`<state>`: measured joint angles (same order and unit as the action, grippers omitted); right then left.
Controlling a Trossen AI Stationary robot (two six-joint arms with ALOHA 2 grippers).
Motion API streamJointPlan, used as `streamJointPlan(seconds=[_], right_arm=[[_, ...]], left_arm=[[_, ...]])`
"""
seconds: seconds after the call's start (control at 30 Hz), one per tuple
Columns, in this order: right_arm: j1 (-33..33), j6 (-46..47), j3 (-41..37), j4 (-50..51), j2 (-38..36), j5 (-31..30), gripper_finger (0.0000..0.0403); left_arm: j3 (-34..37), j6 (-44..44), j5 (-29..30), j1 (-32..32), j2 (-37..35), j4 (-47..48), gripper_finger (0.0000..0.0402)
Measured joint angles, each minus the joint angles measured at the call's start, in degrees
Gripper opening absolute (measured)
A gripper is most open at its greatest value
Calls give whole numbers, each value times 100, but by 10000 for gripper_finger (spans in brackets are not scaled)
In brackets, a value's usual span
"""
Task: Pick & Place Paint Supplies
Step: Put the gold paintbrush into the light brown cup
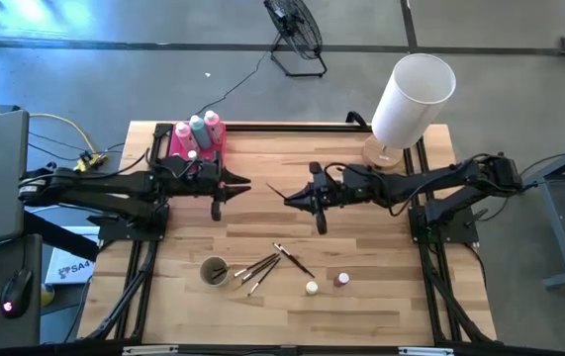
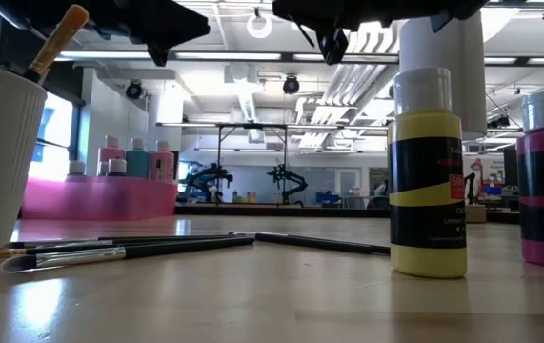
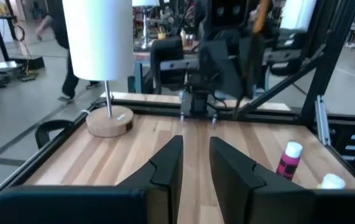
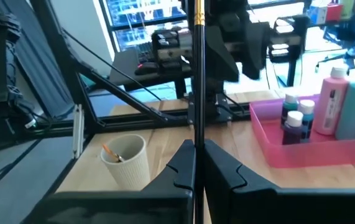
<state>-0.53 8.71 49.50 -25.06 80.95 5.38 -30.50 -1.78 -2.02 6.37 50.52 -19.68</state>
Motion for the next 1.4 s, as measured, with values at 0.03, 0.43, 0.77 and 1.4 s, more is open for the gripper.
streamJointPlan(seconds=[0.03,0.43,0.77,1.4], right_arm=[[-21,0,0,-13,0,-12,5],[-33,-24,0,60,2,-587,5],[-33,-70,0,116,4,-549,5],[-33,-105,0,177,4,-548,5]], left_arm=[[0,27,0,0,46,-36,76],[-2,215,-513,0,840,-2061,151],[-89,151,-605,0,1415,-3001,193],[-929,101,-1245,-2,2249,-2976,172]])
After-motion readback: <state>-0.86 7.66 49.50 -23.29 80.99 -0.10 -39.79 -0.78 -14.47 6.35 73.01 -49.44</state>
